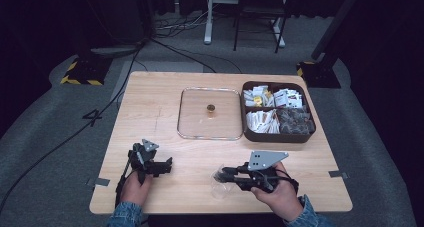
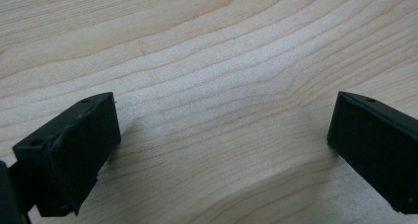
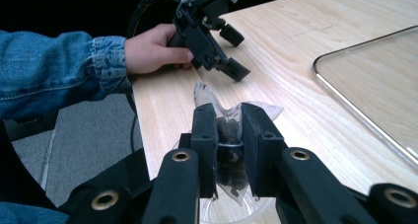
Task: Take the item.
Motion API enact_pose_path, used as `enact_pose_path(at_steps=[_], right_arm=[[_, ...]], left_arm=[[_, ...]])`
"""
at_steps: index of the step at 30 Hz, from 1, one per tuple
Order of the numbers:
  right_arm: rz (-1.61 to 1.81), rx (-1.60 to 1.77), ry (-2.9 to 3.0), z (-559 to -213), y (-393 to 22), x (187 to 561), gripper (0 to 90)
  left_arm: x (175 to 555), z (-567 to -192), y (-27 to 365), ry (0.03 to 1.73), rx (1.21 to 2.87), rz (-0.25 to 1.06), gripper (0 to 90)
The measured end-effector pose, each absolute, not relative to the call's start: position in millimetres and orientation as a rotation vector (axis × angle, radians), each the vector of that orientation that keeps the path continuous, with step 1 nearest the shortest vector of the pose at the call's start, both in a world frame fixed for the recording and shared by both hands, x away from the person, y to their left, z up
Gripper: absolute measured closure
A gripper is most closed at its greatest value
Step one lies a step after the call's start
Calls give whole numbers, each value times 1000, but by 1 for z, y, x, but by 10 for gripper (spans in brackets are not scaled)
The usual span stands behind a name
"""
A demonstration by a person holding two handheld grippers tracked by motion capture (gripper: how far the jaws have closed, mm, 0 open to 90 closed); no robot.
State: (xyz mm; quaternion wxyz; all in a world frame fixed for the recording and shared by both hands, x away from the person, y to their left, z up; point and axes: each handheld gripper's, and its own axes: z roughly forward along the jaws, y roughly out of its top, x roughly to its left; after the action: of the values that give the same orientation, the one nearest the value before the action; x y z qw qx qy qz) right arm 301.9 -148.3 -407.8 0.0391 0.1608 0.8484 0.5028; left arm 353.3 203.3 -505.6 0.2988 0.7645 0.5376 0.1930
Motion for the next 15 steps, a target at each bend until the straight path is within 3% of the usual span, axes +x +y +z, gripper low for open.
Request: enact_pose_path(at_steps=[8, 9, 10, 12, 15], right_arm=[[1471, 470, 2633, -419, -141, 302, 740], [1469, 475, 2644, -420, -139, 302, 625], [1469, 475, 2644, -420, -139, 302, 625], [1490, 482, 2623, -421, -139, 304, 503], [1507, 492, 2611, -421, -139, 305, 431]], left_arm=[[353, -506, 203, 1427, 2032, 514, 0], [353, -506, 203, 1427, 2031, 515, 0], [353, -506, 203, 1427, 2033, 515, 0], [353, -506, 203, 1428, 2031, 515, 0], [353, -506, 203, 1427, 2034, 515, 0]])
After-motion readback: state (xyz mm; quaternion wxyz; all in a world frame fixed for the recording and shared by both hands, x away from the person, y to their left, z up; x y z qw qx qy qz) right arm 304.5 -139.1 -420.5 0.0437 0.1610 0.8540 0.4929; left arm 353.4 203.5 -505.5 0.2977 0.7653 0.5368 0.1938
